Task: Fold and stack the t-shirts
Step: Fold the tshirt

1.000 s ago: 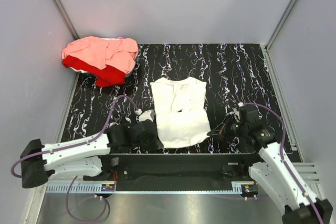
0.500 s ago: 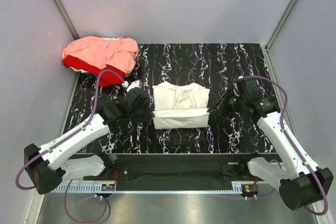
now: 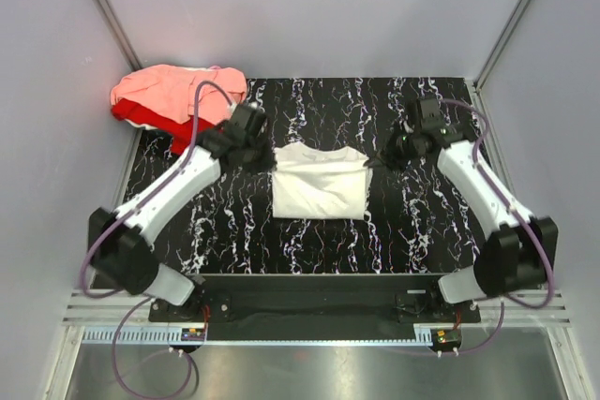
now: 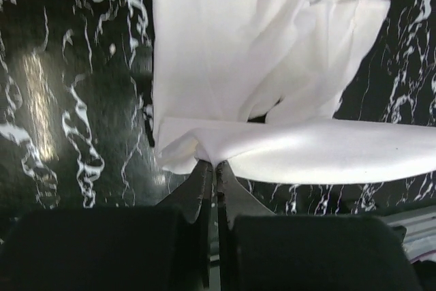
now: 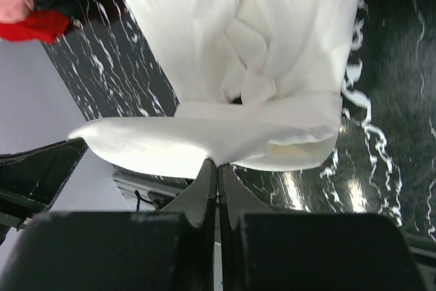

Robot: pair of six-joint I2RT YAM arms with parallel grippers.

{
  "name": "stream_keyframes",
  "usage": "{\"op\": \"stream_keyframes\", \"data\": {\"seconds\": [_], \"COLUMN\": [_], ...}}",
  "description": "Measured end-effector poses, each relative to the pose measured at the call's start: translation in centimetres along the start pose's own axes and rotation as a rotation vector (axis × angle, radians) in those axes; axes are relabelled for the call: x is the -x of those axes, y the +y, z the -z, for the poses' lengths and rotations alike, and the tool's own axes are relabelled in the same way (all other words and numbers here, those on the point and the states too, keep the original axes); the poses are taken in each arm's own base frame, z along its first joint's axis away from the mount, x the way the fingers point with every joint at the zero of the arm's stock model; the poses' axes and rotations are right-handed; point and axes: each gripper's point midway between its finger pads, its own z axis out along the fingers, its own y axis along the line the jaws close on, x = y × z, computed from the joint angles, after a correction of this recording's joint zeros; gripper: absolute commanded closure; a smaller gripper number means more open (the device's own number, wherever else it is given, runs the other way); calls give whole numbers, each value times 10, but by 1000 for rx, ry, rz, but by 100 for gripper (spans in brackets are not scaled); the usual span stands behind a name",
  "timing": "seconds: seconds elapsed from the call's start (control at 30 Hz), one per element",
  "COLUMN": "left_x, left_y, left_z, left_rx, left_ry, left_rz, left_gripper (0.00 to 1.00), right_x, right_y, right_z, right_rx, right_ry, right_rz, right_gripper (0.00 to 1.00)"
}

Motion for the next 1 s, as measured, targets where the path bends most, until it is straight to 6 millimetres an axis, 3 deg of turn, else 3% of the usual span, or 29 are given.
{"op": "stream_keyframes", "data": {"seconds": [0.07, 0.1, 0.13, 0.17, 0.23, 0.33, 0.4, 0.47, 0.57, 0.63, 0.8, 0.9, 1.0], "left_x": [24, 43, 60, 83, 133, 171, 163, 144, 111, 103, 115, 118, 108], "left_y": [-3, -7, -11, -15, -23, -10, 10, 24, 30, 23, -10, -23, -21], "left_z": [-14, -26, -37, -56, -96, -157, -181, -187, -172, -151, -81, -36, 1], "left_rx": [4, 2, -6, -10, -40, -48, -27, -13, -16, -38, -140, -197, -221], "left_ry": [7, 21, 19, 24, -1, 6, 56, 113, 178, 175, 57, -21, -64], "left_rz": [7, 14, 11, 2, 1, 6, 28, 51, 65, 56, 4, -28, -39], "left_gripper": [100, 92, 53, 46, 38, 26, 18, 15, 15, 15, 15, 15, 15], "right_x": [28, 45, 64, 84, 125, 172, 178, 169, 149, 130, 90, 70, 52], "right_y": [7, 10, 15, 22, 32, 38, 29, 17, 1, -7, -20, -36, -60], "right_z": [-14, -22, -33, -44, -71, -114, -133, -138, -128, -111, -71, -74, -96], "right_rx": [-11, -17, -19, -18, -12, -4, -22, -53, -87, -94, -59, -55, -88], "right_ry": [-15, -22, -35, -46, -73, -98, -83, -56, -42, -35, -63, -44, 22], "right_rz": [-12, -21, -26, -32, -21, -2, -9, -21, -24, -24, -10, -22, -53], "right_gripper": [100, 85, 54, 35, 15, 13, 13, 12, 13, 13, 22, 26, 28]}}
